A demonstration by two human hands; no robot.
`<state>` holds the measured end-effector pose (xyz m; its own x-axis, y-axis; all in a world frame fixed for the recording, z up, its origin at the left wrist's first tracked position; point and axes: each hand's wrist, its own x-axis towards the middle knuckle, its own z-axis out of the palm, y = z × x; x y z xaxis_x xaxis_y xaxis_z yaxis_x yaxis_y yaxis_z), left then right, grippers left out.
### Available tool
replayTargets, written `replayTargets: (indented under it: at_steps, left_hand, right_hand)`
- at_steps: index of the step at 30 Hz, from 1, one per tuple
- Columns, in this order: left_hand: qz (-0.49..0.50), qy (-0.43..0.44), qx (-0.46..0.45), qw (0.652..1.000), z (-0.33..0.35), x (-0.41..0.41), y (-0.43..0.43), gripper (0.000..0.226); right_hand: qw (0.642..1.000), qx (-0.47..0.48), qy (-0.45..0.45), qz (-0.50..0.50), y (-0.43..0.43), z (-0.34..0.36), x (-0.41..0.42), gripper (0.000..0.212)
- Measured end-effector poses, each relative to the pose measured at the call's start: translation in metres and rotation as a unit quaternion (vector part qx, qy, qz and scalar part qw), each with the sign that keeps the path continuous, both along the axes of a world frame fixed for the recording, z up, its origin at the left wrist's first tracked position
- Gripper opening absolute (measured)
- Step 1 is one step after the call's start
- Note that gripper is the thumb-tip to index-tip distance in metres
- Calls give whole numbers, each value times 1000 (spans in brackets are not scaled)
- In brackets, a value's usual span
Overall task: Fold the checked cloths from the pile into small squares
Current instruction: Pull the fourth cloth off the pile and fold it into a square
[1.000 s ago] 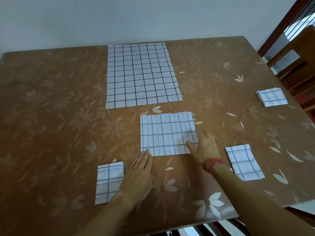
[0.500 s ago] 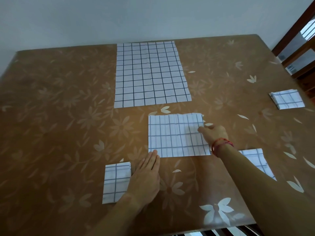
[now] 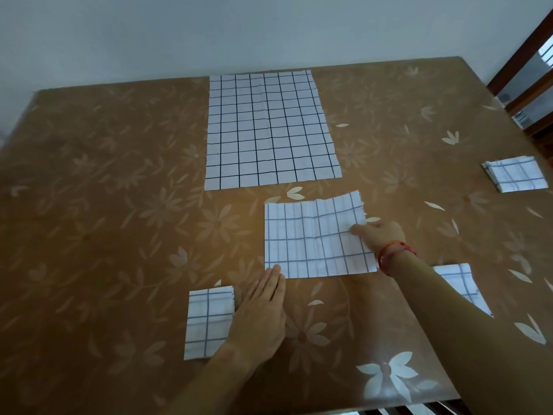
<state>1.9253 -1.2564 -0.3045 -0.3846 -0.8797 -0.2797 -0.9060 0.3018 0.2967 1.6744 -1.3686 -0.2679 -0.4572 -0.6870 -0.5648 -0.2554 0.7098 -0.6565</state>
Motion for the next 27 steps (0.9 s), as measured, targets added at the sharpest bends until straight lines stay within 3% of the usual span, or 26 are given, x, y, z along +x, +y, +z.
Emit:
replayTargets:
  at_steps: [7, 12, 20, 23, 27]
  left_hand:
    - [-4, 1, -15, 1000, 1, 0, 0, 57]
    - [-10, 2, -27, 1000, -4, 2, 0, 64]
    - [88, 128, -35, 987, 12, -7, -19, 58]
    - [80, 100, -37, 991, 10, -9, -28, 61]
    - [-3, 33, -86, 996, 11, -25, -24, 63]
  right_hand:
    - [999, -34, -13, 10, 2, 0, 1, 10]
    - [998, -38, -30, -39, 9, -2, -7, 21]
    - [992, -46, -64, -100, 34, 1, -10, 14]
    - [991, -40, -73, -107, 46, 3, -9, 16]
    - [984, -56, -106, -130, 62, 5, -2, 20]
